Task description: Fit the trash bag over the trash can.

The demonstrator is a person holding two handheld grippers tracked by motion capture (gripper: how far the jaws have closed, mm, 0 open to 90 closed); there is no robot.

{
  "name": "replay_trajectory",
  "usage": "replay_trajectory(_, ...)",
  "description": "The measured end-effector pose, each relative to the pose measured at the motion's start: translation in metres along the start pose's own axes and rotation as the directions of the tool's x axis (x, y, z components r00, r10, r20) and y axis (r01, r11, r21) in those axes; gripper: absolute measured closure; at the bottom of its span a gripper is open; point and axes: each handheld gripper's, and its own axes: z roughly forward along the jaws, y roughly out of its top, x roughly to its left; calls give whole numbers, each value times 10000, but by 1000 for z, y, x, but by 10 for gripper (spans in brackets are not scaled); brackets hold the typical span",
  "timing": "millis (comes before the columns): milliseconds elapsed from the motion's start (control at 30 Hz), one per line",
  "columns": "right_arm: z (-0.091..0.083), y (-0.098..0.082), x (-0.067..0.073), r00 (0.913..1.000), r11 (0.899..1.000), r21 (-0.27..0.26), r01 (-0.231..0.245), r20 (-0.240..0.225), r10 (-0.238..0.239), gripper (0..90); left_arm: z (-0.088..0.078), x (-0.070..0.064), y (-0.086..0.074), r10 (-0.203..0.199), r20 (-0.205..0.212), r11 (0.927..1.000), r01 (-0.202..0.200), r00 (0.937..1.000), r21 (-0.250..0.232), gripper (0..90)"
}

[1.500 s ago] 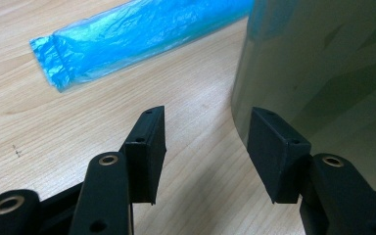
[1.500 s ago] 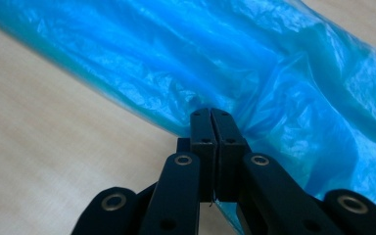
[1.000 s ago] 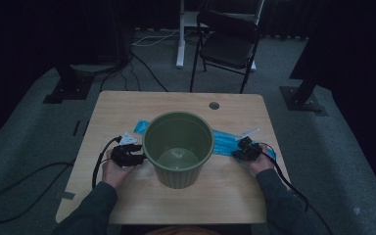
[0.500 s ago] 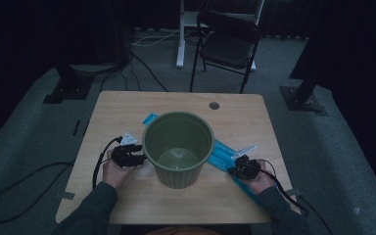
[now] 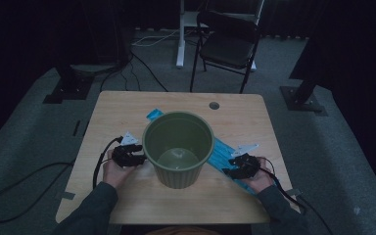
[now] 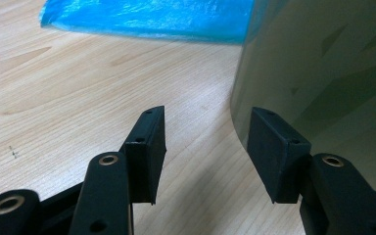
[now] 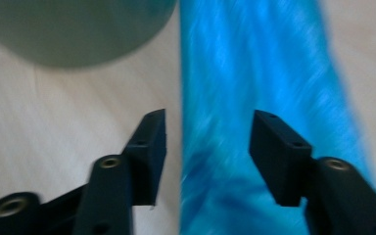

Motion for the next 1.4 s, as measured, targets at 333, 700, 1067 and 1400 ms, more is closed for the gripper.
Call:
replay_trajectory(333,16,26,-41,9984,9994,-94,-322,463,326,418,-1,1,0,-45,-2,10000,45,10000,-62,489)
replay_trajectory(700,28,19,-68,9953,9959,202,-885,420,876,416,-2,0,0,-27,-13,10000,27,10000,-41,485)
replay_trajectory(1067,41,14,-69,9960,9939,672,-873,-127,884,393,-2,0,0,-11,-19,10000,11,10000,-59,482)
replay_trajectory(1400,42,11,-56,9999,9936,1120,-134,-85,145,384,-3,0,-1,-47,-25,9999,47,10000,-99,482)
